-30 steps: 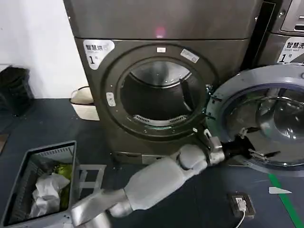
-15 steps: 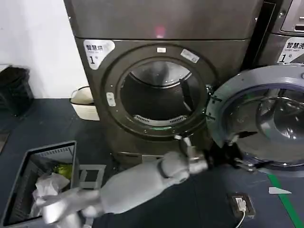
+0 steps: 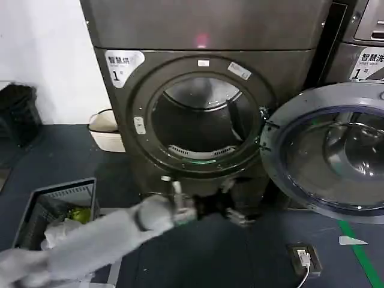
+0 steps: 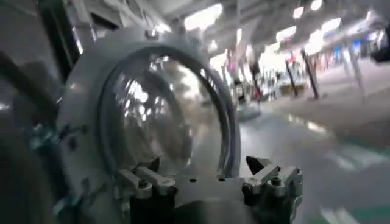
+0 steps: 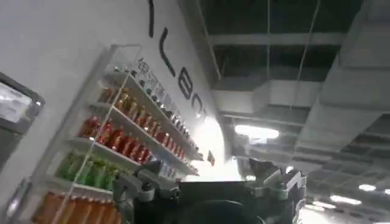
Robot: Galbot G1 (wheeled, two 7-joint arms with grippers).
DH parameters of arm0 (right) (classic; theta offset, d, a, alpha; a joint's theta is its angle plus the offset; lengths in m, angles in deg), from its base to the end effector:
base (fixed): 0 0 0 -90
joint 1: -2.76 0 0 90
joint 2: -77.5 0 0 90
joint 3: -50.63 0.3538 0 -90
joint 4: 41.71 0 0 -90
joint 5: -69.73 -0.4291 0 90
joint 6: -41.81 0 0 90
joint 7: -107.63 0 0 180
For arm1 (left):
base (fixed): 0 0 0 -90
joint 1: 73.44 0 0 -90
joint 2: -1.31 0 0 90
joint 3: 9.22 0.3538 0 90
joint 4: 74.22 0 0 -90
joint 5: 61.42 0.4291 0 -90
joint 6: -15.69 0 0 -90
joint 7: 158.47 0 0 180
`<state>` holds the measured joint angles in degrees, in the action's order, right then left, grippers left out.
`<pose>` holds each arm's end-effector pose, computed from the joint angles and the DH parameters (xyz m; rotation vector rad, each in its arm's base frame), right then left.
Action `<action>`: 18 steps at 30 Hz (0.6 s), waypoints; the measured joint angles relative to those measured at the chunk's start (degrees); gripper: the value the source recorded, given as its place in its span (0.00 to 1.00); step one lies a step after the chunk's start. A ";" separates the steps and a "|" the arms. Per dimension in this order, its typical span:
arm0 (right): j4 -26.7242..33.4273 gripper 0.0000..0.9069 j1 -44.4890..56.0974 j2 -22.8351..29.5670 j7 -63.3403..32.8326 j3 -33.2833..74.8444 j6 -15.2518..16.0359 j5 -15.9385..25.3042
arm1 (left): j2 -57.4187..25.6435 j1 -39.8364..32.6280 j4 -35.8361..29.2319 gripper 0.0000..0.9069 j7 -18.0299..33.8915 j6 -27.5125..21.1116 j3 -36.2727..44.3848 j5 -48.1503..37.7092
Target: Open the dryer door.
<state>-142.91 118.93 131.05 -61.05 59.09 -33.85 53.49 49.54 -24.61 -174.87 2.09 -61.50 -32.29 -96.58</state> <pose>-0.0424 -0.4956 0.0541 1.6030 2.2781 -0.7754 0.4293 -0.1065 -0.2399 1.7799 2.2920 0.3943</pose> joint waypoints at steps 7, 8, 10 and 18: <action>-0.60 1.00 -0.59 -0.38 -0.25 2.06 0.27 2.39 | -14.07 1.67 -4.12 1.00 -0.45 -2.37 -1.36 -0.24; -0.61 1.00 -0.74 -0.48 -0.18 2.04 0.24 2.42 | -15.79 2.15 -4.12 1.00 -0.53 -2.71 -1.76 0.15; -0.52 1.00 -1.11 -0.68 -0.13 1.84 0.18 2.51 | -19.04 3.13 -4.44 1.00 -0.49 -3.60 -2.60 1.21; 0.07 1.00 -3.48 -0.78 0.69 -0.53 -0.42 3.83 | -32.76 12.02 -8.49 1.00 1.74 -4.63 -8.49 7.25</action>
<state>-142.85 115.45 130.28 -60.36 58.56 -34.28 57.32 16.78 -12.59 -183.36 3.82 -66.12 -40.77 -89.33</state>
